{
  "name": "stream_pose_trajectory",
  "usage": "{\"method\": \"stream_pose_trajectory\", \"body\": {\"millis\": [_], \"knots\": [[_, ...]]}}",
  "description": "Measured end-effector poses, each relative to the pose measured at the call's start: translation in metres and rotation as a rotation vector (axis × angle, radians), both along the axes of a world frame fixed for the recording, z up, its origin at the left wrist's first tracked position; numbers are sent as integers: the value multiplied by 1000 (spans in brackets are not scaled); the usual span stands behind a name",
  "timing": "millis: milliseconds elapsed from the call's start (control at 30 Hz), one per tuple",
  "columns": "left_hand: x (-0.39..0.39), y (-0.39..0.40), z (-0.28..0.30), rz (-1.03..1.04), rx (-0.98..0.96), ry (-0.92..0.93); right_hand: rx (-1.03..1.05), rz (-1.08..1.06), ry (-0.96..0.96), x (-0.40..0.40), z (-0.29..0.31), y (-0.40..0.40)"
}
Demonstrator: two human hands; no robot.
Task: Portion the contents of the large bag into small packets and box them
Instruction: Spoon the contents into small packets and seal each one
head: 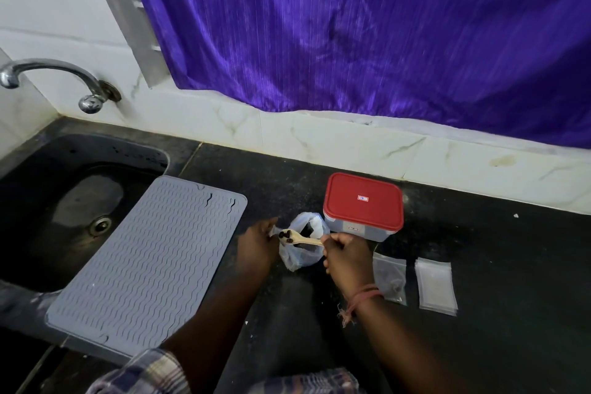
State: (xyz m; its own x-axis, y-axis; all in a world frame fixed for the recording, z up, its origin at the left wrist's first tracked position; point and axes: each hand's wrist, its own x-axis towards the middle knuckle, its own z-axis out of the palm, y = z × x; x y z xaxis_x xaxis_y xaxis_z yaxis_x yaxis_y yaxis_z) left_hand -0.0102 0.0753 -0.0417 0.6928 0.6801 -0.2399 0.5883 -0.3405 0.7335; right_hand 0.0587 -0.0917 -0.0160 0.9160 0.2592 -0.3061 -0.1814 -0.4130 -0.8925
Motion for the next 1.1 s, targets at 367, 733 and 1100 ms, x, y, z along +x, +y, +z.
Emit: {"method": "stream_pose_trajectory", "body": {"millis": [367, 733, 1100], "knots": [[4, -7, 6, -81, 44, 10, -318, 227, -539, -10, 16, 6], [2, -7, 2, 101, -247, -140, -437, 662, -956, -21, -9, 7], [2, -5, 2, 164, -217, -109, -127, -50, -635, 6, -12, -11]]}}
